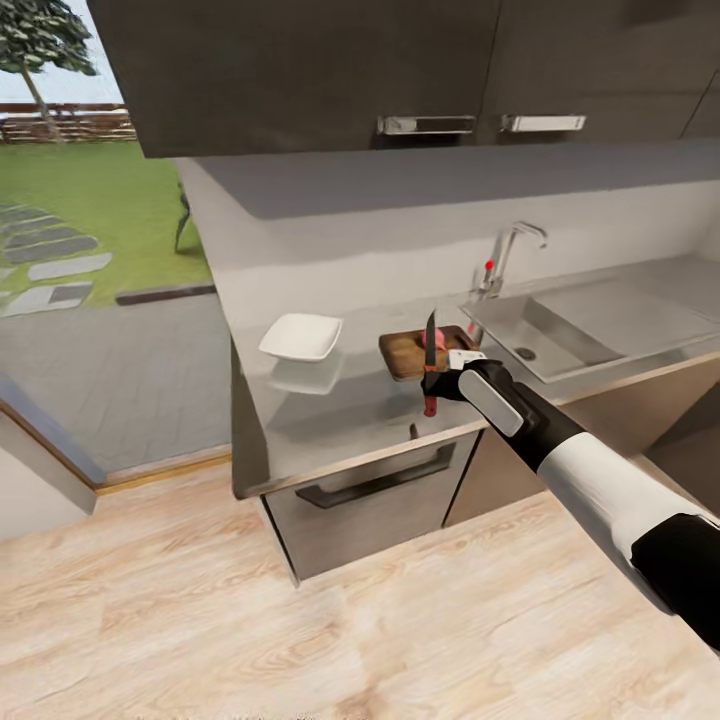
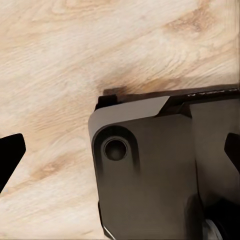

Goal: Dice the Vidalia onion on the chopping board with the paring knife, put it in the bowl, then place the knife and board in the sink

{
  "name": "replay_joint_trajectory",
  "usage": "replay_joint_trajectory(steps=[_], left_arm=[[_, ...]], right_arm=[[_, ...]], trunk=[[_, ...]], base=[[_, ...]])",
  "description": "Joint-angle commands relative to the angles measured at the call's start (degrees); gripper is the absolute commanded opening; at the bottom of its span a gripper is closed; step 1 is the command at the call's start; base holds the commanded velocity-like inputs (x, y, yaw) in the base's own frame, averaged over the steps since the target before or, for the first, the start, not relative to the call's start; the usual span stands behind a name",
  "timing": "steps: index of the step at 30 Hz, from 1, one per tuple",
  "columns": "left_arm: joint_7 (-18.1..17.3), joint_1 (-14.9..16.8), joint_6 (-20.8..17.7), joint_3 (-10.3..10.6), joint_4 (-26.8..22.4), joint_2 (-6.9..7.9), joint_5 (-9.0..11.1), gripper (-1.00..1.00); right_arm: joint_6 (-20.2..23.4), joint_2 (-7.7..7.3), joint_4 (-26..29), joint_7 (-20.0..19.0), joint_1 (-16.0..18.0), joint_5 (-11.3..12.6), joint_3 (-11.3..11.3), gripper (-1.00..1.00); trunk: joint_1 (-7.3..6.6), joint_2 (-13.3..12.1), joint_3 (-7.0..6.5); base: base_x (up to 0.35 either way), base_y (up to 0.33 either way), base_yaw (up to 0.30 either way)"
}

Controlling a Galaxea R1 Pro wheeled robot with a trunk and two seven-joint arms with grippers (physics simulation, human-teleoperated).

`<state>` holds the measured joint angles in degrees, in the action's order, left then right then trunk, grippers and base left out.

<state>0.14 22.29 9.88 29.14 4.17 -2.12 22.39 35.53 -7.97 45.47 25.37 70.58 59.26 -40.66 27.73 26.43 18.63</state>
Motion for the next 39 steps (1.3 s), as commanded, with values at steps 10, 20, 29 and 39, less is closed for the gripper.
replay_joint_trajectory(steps=[10,20,29,39], left_arm=[[0.0,0.1,0.4,0.5,0.3,-0.08,0.4,1.0],[0.0,0.1,0.4,0.5,0.3,-0.08,0.4,1.0],[0.0,0.1,0.4,0.5,0.3,-0.17,0.4,1.0],[0.0,0.1,0.4,0.5,0.3,-0.17,0.4,1.0]], right_arm=[[0.0,-0.03,0.1,0.6,0.1,0.6,-0.3,-1.0],[0.0,0.08,0.1,0.6,0.1,0.6,-0.4,-1.0],[0.0,0.09,3.2,0.5,0.1,0.6,-3.9,-1.0],[0.1,-0.19,6.2,0.6,0.1,0.6,-4.1,-1.0]], trunk=[[0.02,0.1,0.76],[0.02,0.1,1.42],[0.02,0.1,2.06],[0.02,0.1,2.8]], base=[[0.0,-0.319,0.215],[0.0,-0.319,0.215],[0.0,-0.319,0.203],[0.0,-0.319,0.191]])
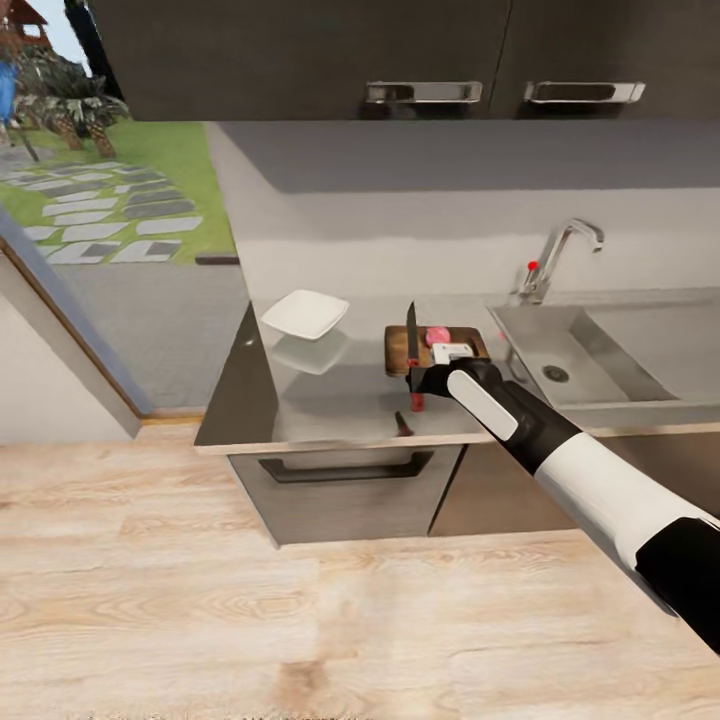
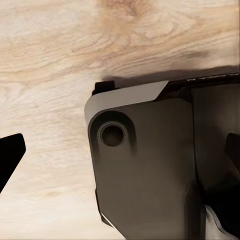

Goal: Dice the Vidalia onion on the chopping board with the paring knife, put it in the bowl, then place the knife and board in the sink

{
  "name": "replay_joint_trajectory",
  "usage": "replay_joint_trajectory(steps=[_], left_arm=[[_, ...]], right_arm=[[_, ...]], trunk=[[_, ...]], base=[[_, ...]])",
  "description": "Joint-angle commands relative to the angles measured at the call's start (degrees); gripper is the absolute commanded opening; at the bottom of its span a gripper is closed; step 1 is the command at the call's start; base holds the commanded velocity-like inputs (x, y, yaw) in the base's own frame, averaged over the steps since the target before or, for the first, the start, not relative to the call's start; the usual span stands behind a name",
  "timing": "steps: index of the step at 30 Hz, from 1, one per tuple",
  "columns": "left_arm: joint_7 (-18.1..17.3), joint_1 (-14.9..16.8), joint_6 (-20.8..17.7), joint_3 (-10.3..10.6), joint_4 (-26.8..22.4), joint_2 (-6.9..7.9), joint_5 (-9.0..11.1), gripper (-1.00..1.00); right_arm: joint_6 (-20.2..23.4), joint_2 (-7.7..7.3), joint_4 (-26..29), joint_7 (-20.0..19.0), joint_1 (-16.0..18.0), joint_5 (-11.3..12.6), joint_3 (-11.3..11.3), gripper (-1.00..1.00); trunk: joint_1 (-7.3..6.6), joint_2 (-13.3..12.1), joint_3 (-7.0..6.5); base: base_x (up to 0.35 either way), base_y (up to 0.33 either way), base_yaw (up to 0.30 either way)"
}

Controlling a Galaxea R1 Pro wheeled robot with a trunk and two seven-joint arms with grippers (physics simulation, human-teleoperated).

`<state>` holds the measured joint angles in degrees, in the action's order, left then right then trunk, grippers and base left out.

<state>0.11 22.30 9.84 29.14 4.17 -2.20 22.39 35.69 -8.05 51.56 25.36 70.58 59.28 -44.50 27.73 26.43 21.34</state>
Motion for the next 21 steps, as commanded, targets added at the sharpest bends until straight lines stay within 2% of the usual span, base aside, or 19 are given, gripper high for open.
replay_joint_trajectory(steps=[1,6,16,21], left_arm=[[0.0,0.1,0.4,0.5,0.3,-0.08,0.4,1.0],[0.0,0.1,0.4,0.5,0.3,-0.06,0.4,1.0],[0.0,0.1,0.4,0.5,0.3,0.01,0.4,1.0],[0.0,0.1,0.4,0.5,0.3,0.01,0.4,1.0]], right_arm=[[0.0,-0.13,0.3,0.6,0.0,0.6,-0.2,-1.0],[1.8,-0.22,0.9,0.6,0.1,0.6,-0.2,-1.0],[2.3,-0.55,1.0,0.7,0.1,0.4,-0.1,-1.0],[2.3,-2.1,1.0,0.7,0.1,0.3,0.0,-1.0]], trunk=[[0.02,0.1,0.16],[0.02,0.1,0.53],[0.02,0.1,1.27],[0.02,0.1,1.64]], base=[[0.0,-0.319,0.191],[0.0,-0.319,0.191],[0.0,-0.319,0.191],[0.0,-0.319,0.192]])
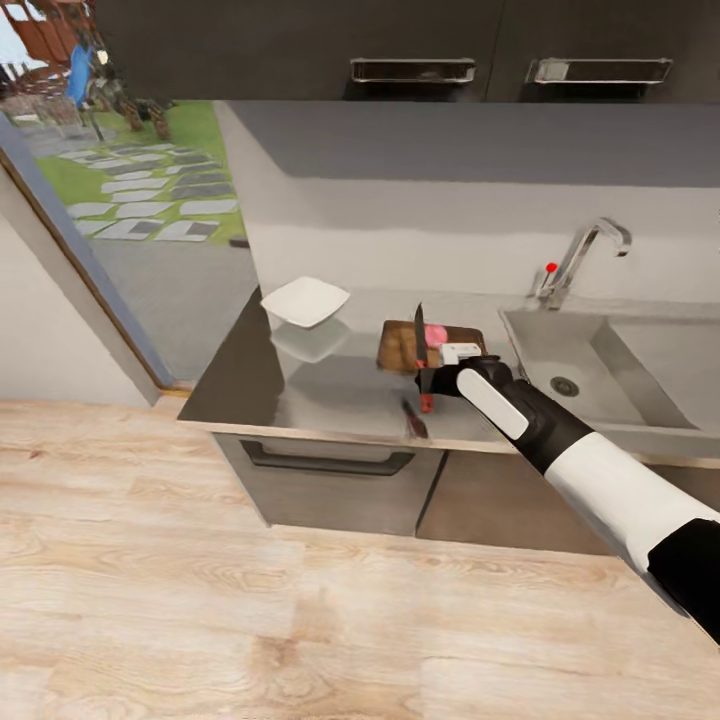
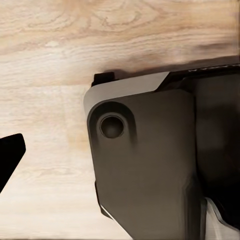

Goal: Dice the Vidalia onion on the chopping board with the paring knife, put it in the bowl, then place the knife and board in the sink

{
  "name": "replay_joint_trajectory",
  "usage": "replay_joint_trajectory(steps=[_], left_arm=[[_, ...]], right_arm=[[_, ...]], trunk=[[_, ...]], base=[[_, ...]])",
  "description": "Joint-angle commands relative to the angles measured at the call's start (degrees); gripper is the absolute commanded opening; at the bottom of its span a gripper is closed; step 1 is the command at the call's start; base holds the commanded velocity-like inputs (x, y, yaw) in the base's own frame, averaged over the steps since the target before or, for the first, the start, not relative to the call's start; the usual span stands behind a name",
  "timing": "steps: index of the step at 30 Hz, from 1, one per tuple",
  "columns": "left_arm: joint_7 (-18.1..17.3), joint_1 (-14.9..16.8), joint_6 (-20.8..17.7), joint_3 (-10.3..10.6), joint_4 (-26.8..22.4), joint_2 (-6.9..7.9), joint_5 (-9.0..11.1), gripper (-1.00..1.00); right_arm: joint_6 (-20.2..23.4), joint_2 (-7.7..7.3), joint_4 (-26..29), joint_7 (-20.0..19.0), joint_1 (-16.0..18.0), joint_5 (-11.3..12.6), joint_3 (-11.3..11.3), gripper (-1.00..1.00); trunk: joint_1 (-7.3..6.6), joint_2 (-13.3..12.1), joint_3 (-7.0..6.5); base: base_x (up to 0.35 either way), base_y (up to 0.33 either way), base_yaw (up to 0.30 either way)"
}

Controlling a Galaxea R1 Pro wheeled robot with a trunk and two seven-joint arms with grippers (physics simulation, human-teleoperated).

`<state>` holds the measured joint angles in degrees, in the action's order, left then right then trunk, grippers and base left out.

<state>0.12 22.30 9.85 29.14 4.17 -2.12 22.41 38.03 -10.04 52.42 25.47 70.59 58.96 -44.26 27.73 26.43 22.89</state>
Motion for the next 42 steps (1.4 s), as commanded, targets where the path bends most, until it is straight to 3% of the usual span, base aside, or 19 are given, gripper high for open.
replay_joint_trajectory(steps=[1,7,10,11,13,15,17,19,22,26,29,31,37,42], left_arm=[[0.0,0.1,0.4,0.5,0.3,-0.08,0.4,1.0],[0.1,0.1,0.4,0.5,0.3,0.0,0.4,1.0],[0.1,0.1,0.3,0.5,0.3,0.01,0.4,1.0],[0.1,0.1,-0.2,0.5,0.3,0.04,0.4,1.0],[0.0,0.1,-0.5,0.5,0.3,-0.01,0.4,1.0],[0.0,0.1,-0.7,0.5,0.3,-0.1,0.4,1.0],[0.0,0.1,-0.8,0.5,0.3,-0.22,0.4,1.0],[0.0,0.1,-0.8,0.5,0.3,-0.22,0.4,1.0],[0.0,0.1,-0.8,0.5,0.3,-0.16,0.4,1.0],[0.0,0.1,-0.9,0.5,0.3,-0.1,0.4,1.0],[0.1,0.1,-1.4,0.5,0.3,-0.08,0.4,1.0],[0.0,0.1,-1.6,0.5,0.3,-0.08,0.4,1.0],[0.0,0.1,-1.8,0.5,0.3,0.06,0.4,1.0],[-0.1,0.1,-1.8,0.6,0.3,0.09,0.3,1.0]], right_arm=[[0.0,-0.41,0.1,0.6,0.1,0.6,-0.2,-1.0],[-0.1,-1.94,0.2,0.6,0.1,0.6,-0.2,-1.0],[-0.1,-2.36,0.7,0.7,0.1,-1.7,-0.2,-1.0],[0.0,-2.54,2.7,0.8,0.1,-10.6,-0.1,-1.0],[1.5,-2.3,4.7,0.9,0.1,-20.3,0.0,-1.0],[5.3,-2.09,7.1,1.0,0.1,-28.1,0.4,-1.0],[9.9,-1.96,10.5,1.0,0.1,-32.7,3.2,-1.0],[11.4,-1.92,12.1,1.0,0.1,-33.9,5.0,-1.0],[12.1,-1.88,12.7,1.0,0.1,-34.3,5.3,-1.0],[12.1,-2.04,12.8,0.8,0.1,-34.9,2.2,-1.0],[11.8,-2.31,12.5,0.6,0.1,-35.4,-2.0,-1.0],[11.6,-2.39,12.2,0.5,0.0,-35.5,-3.5,-1.0],[11.0,-2.38,11.9,0.5,-0.1,-35.6,-5.1,-1.0],[10.9,-2.36,11.9,0.7,-0.1,-35.7,-5.2,-1.0]], trunk=[[0.02,0.1,0.16],[0.02,0.1,0.22],[0.02,0.1,0.22],[0.02,0.1,0.22],[0.02,0.1,0.22],[0.02,0.1,0.22],[0.02,0.1,0.22],[0.02,0.1,0.22],[0.02,0.1,0.22],[0.02,0.1,0.22],[0.02,0.1,0.22],[0.02,0.1,0.22],[0.02,0.1,0.22],[0.02,0.1,0.07]], base=[[0.0,-0.319,0.183],[0.0,-0.157,0.028],[0.0,-0.02,0.003],[0.0,-0.005,0.001],[0.0,-0.002,0.0],[0.0,-0.001,0.0],[0.0,0.0,0.0],[0.009,0.0,0.0],[0.099,0.0,0.0],[0.243,-0.01,0.0],[0.296,-0.073,0.0],[0.309,-0.112,0.0],[0.308,-0.148,0.0],[0.132,-0.087,-0.069]])
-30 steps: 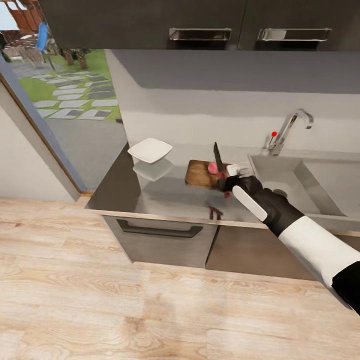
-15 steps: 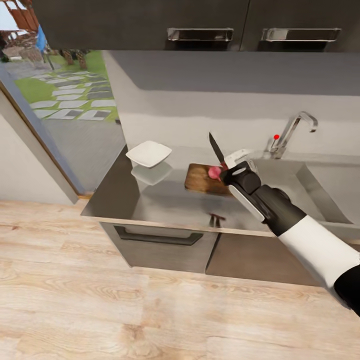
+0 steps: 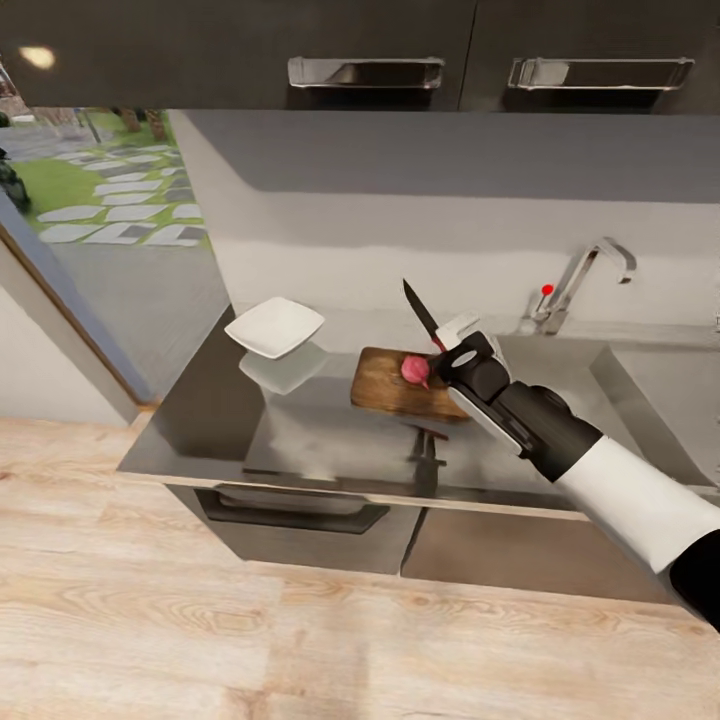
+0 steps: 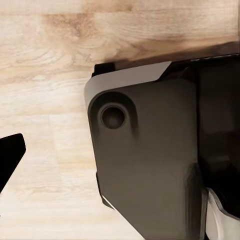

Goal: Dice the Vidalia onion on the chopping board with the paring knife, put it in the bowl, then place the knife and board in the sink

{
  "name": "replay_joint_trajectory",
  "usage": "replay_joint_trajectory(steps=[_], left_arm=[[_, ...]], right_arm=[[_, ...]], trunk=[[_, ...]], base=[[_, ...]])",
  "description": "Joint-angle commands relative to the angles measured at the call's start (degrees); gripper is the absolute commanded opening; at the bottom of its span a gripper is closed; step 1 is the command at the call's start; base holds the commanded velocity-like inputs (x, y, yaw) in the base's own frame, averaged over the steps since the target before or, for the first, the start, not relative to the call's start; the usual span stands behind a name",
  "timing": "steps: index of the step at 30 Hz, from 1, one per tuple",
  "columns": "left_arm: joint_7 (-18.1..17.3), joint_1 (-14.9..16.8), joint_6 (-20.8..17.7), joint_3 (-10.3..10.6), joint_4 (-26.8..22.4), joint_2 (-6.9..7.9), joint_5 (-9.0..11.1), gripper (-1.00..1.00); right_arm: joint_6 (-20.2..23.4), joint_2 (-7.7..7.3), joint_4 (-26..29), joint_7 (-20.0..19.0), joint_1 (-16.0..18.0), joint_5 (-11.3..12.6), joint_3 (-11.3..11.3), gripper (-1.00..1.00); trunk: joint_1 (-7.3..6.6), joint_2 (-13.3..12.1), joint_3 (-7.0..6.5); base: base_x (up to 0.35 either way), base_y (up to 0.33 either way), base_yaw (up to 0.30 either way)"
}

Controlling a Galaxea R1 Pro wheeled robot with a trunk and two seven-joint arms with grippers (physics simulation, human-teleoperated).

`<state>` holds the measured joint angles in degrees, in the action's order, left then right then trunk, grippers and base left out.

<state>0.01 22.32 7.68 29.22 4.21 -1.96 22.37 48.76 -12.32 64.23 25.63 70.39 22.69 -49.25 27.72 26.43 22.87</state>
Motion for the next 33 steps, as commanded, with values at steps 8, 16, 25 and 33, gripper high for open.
replay_joint_trajectory(steps=[8,16,25,33], left_arm=[[0.0,0.1,0.4,0.5,0.3,-0.07,0.4,1.0],[0.0,0.1,0.4,0.5,0.3,-0.07,0.4,1.0],[0.0,0.1,0.4,0.5,0.3,-0.07,0.4,1.0],[0.1,0.1,0.4,0.5,0.3,-0.05,0.4,1.0]], right_arm=[[0.1,0.09,0.0,0.6,0.0,0.7,-1.0,-1.0],[-1.2,0.17,0.0,0.5,-0.2,0.7,-11.5,-1.0],[-3.3,0.22,-0.1,0.8,-0.2,0.4,-19.0,-1.0],[-5.8,-0.04,-1.6,1.0,-0.2,0.4,-19.1,-1.0]], trunk=[[0.03,0.1,-0.49],[0.03,0.1,-0.69],[0.03,0.1,-0.7],[0.03,0.1,-0.7]], base=[[0.011,-0.007,-0.15],[0.0,0.0,-0.029],[0.0,0.0,-0.001],[0.0,0.0,0.0]])
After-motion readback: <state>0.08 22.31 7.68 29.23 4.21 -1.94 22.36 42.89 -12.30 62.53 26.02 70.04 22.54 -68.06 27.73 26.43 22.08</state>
